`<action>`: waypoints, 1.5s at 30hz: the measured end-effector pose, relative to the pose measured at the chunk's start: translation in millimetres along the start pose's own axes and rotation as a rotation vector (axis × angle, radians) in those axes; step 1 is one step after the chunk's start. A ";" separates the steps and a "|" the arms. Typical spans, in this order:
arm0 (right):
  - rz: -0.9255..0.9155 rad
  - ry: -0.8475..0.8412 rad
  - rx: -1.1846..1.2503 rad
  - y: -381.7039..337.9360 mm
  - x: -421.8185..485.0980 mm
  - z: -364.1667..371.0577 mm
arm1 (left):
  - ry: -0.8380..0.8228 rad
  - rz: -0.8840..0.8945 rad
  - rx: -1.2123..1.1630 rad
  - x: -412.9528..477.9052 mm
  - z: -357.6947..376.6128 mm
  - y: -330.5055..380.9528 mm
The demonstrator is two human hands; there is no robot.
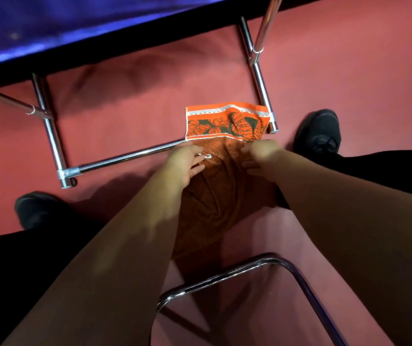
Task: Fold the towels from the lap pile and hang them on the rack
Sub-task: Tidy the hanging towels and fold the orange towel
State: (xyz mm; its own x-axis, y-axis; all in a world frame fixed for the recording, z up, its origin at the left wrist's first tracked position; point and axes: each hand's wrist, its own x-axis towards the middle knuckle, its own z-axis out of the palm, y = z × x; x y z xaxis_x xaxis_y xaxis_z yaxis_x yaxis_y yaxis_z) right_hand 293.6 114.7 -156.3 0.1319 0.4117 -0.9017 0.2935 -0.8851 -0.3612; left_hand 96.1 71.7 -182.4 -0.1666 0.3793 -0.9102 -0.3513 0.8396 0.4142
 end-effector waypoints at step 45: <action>-0.750 -0.323 -0.414 -99.7 -306.8 -16.6 | -0.039 0.894 0.157 -393.8 -43.9 145.7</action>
State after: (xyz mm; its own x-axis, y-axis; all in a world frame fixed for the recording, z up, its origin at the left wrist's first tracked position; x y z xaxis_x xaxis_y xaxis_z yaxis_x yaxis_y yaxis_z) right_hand 239.6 80.2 160.3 -0.4831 0.7114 -0.5105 0.5194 -0.2365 -0.8211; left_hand 70.0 27.6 236.6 -0.2844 0.9255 -0.2502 0.0239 0.2677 0.9632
